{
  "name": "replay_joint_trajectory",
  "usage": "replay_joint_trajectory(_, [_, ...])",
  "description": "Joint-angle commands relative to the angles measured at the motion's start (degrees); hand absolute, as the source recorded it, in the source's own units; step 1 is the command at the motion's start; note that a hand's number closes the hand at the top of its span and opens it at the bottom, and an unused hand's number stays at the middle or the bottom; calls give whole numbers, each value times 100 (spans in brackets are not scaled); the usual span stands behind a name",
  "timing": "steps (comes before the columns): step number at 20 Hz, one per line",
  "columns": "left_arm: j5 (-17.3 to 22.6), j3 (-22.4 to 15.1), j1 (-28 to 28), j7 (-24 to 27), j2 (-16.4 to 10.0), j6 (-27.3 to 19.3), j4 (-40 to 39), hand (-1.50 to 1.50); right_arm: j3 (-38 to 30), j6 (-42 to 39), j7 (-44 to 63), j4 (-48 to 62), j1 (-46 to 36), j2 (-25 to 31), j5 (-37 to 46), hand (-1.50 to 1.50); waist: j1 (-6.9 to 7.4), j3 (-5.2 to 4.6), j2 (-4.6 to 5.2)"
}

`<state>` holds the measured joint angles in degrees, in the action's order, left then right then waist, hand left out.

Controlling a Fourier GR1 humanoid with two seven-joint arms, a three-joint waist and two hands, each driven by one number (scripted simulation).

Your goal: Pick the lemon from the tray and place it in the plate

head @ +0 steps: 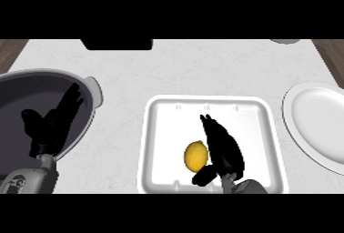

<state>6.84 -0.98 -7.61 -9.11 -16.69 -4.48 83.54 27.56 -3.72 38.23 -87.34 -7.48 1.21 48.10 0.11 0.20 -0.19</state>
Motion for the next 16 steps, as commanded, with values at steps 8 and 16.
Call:
replay_joint_trajectory(8, [-171, 215, 67, 172, 198, 156, -252, 0, 309, -522, -573, 240, -13, -115, -43, 150, -4, -21, 17])
replay_joint_trajectory(16, [-341, 363, -363, -37, 345, 223, -467, 0, 336, 70, -452, 440, -393, -116, -125, 150, -11, -21, 19])
